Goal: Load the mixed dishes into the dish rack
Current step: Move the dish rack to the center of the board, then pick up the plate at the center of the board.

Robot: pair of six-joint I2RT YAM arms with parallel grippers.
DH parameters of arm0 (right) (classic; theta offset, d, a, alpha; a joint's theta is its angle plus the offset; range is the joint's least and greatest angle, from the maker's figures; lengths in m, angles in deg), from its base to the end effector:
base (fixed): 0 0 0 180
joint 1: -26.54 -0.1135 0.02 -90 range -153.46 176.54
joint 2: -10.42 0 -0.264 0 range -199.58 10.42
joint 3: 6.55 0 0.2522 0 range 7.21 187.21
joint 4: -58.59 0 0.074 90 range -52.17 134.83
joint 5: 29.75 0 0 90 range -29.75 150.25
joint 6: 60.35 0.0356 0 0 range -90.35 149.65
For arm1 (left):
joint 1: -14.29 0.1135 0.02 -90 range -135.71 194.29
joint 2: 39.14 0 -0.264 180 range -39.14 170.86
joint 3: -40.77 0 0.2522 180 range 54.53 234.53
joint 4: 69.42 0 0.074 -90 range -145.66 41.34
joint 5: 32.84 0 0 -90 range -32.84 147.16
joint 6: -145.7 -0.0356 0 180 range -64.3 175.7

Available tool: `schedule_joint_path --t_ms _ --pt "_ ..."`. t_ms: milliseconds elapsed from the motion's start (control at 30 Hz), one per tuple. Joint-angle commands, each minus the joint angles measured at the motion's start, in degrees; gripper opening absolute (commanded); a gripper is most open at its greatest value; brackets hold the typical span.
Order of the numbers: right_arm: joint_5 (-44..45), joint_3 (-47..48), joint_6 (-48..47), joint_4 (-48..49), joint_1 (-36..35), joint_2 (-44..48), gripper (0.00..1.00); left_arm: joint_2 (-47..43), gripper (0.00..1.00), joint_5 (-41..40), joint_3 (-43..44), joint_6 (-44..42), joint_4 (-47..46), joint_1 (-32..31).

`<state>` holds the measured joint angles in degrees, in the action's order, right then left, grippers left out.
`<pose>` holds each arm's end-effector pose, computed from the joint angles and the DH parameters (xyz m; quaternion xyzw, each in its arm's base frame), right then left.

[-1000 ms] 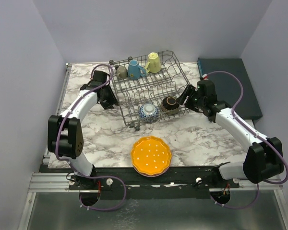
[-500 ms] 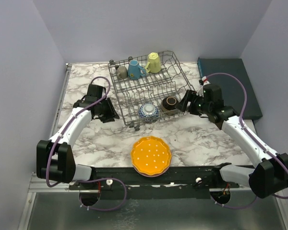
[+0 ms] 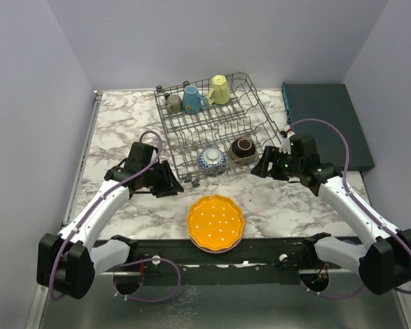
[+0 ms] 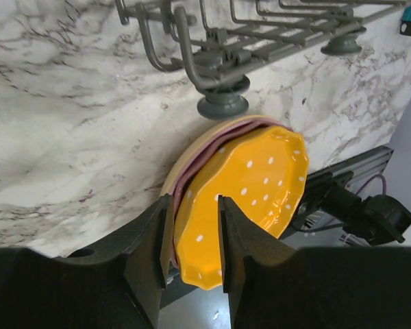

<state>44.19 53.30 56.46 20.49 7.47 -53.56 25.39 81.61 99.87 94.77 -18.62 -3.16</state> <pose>0.2197 0.0864 0.2598 0.0047 0.9071 0.2739 0.3194 0.2023 -0.0790 0.2395 -0.1150 0.9301 -0.3129 0.1541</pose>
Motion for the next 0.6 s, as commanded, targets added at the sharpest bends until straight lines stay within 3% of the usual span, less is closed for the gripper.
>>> schedule_joint_path --t_ms 0,333,567 --pt "-3.1 -1.6 -0.5 -1.8 0.0 2.2 0.72 -4.9 0.38 1.0 -3.8 6.7 0.2 -3.5" --pt "-8.0 -3.4 0.4 0.3 -0.1 0.8 0.73 -9.5 0.38 -11.3 -9.5 16.3 1.6 -17.7" --pt "-9.3 -4.4 0.5 1.2 -0.3 -0.9 0.73 -11.0 0.38 -15.8 -13.1 20.6 1.5 -21.9"
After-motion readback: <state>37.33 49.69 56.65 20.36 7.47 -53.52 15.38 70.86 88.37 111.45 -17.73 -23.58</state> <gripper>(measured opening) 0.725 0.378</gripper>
